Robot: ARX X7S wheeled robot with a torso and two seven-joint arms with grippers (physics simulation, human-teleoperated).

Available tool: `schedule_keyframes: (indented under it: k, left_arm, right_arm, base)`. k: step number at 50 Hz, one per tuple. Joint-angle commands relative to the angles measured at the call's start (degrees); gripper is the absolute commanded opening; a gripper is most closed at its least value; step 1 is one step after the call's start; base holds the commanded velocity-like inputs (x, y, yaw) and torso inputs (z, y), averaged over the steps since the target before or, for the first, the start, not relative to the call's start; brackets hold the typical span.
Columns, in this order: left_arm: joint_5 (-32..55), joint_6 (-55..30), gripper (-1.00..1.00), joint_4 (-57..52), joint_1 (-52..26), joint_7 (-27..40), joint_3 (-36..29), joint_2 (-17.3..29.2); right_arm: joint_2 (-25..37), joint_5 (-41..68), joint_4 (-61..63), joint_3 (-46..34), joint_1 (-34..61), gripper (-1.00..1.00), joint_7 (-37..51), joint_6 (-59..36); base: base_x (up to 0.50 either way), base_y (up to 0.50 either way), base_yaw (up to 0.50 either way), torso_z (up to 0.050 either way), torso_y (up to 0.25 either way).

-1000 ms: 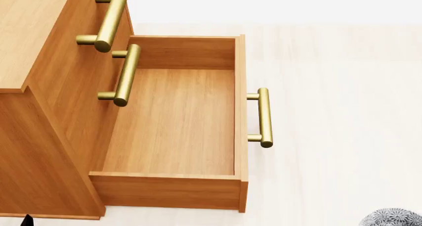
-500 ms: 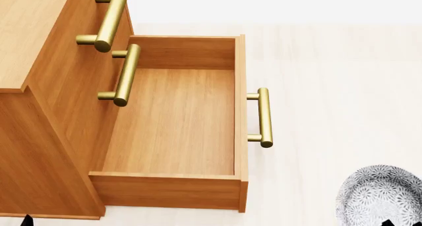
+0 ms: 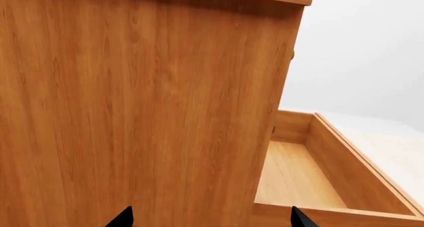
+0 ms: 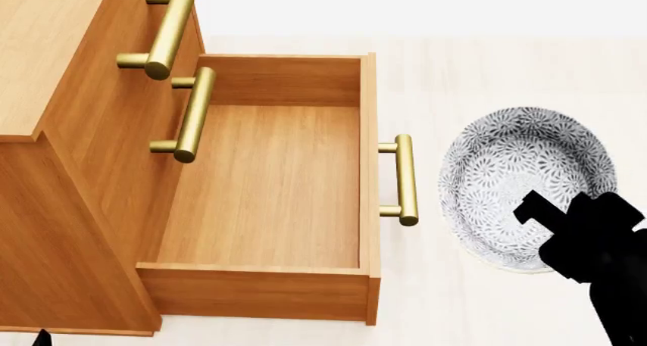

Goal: Put the bowl in the bottom drawer of the cabinet and close it.

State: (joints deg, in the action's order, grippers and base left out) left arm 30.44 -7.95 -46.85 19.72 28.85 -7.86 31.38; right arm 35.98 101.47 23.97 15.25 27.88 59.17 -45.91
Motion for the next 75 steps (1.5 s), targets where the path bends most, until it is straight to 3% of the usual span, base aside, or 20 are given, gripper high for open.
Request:
schedule_keyframes:
  k: [1,11,22,39,51,58,68,75]
  left_arm:
    - [0.1,0.0,1.0,0.1,-0.1,0.2,-0.2,0.1]
    - [0.1,-0.2,1.0,-0.1,-0.3,0.4,-0.2,0.3]
    - [-0.1,0.1,1.0,0.1,-0.2,0.5,-0.5,0.3]
    - [-0.2,0.6,1.0,0.9,-0.2,0.2,-0.7,0.4]
    - [-0.3,0.8,1.0,1.3,-0.3,0.3,-0.9,0.3]
    - [0.0,1.0,1.0,1.7,-0.4,0.2,-0.9,0.4]
    - [0.0,0.9,1.0,1.4,-0.5,0.5,-1.0,0.5]
    - [0.0,1.3,1.0,1.8,-0.5,0.3,-1.0,0.5]
  right_arm:
    - [-0.5,10.8,-4.7,-7.3,13.0,-1.0,7.3,-0.6]
    - [-4.4,8.1,-12.0,-13.1,23.5,-1.0,5.5,-0.6]
    - [-3.7,14.1,-20.3,-22.7,35.4,-1.0,14.3,-6.5]
    - [-10.2,8.9,-48.2,-38.5,58.6,-1.0,17.9,-14.6]
    - [-17.6,-0.2,-68.0,-47.8,71.8,-1.0,10.0,-18.6]
    - [-23.4,-8.1,-81.3,-54.7,78.9,-1.0,-0.9,-19.0]
    - [-31.3,-17.1,-97.5,-63.1,85.0,-1.0,-15.9,-17.7]
    - [-32.8,-19.0,-98.9,-63.7,84.7,-1.0,-17.2,-17.7]
  base:
    - [0.0,0.0,0.0,0.0,0.0]
    - [0.0,0.0,0.0,0.0,0.001]
    - [0.0,0.0,0.0,0.0,0.0]
    - [0.0,0.0,0.0,0.0,0.001]
    - [0.0,0.0,0.0,0.001,0.001]
    - [0.0,0.0,0.0,0.0,0.0]
    - [0.0,0.0,0.0,0.0,0.0]
    - [0.0,0.0,0.0,0.0,0.0]
